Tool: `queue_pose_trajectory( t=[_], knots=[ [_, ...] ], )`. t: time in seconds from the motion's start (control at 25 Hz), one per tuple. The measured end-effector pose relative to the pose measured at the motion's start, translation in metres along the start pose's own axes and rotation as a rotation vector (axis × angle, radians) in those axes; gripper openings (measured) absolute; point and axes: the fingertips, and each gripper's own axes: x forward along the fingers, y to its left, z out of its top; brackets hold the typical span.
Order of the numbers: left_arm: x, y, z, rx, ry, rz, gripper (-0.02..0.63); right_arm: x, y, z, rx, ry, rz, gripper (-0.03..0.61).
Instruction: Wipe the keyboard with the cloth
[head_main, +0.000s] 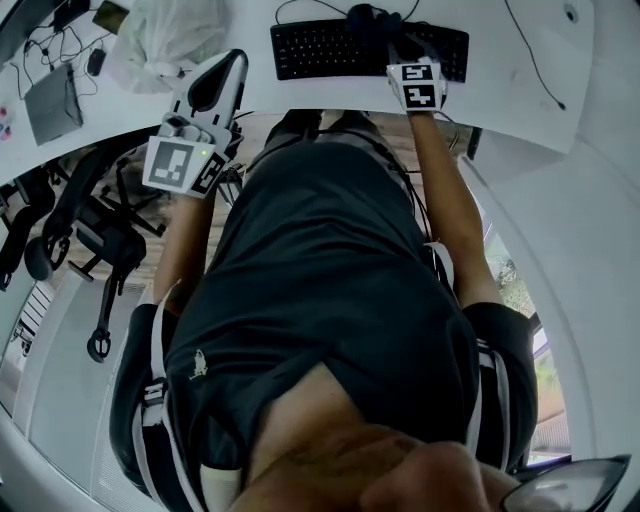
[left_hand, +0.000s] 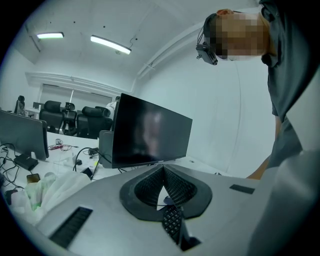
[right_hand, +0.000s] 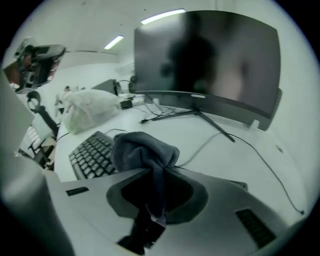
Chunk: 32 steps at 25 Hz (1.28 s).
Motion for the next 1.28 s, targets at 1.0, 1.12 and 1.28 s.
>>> queue_pose_trajectory(
  t=[1.0,1.12,1.28],
  knots=[
    [0.002,0.008,-0.005,-0.024,-0.001,0.003,0.005,-0.005,0.025,-0.002,0.02,-0.019,0.035,0.06],
    [-0.002,0.009,-0.006,-0.021,0.005,0.007,0.005,-0.013,0.005,-0.008,0.08,-0.029,0.012,0.058],
    [-0.006,0.009,-0.009,-0.024,0.007,0.01,0.005,-0.02,-0.042,-0.024,0.188,-0.005,-0.151,0.058]
  ],
)
